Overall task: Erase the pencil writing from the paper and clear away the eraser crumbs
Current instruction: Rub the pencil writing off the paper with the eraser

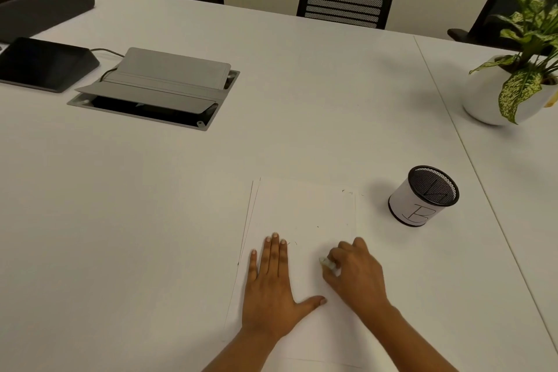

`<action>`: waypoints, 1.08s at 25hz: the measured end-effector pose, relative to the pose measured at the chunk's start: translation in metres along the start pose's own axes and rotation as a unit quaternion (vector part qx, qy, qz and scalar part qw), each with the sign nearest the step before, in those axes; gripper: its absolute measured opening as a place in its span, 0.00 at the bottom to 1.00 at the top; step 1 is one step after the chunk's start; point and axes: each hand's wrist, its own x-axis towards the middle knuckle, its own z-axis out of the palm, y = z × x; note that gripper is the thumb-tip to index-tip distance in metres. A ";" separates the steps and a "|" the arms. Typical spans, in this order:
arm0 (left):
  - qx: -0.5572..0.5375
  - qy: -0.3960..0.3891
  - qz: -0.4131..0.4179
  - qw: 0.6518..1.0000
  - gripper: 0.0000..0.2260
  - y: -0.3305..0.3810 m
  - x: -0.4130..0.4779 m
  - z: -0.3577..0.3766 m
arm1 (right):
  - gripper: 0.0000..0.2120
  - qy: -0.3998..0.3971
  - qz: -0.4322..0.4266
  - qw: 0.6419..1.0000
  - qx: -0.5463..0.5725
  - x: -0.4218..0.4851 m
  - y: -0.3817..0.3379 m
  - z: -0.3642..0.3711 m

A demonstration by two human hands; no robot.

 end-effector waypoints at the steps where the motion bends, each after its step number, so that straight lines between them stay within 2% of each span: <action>1: 0.004 0.000 0.002 1.000 0.50 0.000 0.000 0.000 | 0.10 0.000 0.017 1.000 -0.016 0.010 0.004 -0.002; 6: 0.005 0.000 0.000 1.000 0.50 0.001 0.000 0.000 | 0.11 0.034 0.064 0.997 -0.012 0.023 -0.002 -0.003; 10: 0.003 0.001 -0.005 1.000 0.49 0.002 0.002 0.000 | 0.12 -0.010 -0.042 0.999 0.009 -0.007 -0.024 0.000; 12: 0.001 0.003 -0.005 1.000 0.49 0.001 0.002 0.000 | 0.12 -0.013 -0.061 0.998 -0.008 -0.005 -0.022 -0.003; 16: 0.004 0.002 -0.002 1.000 0.50 0.000 0.000 0.001 | 0.09 0.013 0.008 0.999 -0.041 0.020 -0.004 -0.004; 20: 0.003 0.003 -0.002 1.000 0.50 0.001 0.001 -0.001 | 0.11 0.034 0.057 0.998 -0.002 0.021 -0.013 -0.002; 24: 0.007 0.017 0.006 1.000 0.46 0.000 0.000 0.000 | 0.12 0.009 -0.029 0.999 0.025 -0.019 -0.039 0.003; 27: 0.005 0.017 -0.001 1.000 0.47 0.000 0.001 0.002 | 0.12 0.008 -0.033 0.999 0.006 -0.016 -0.028 0.000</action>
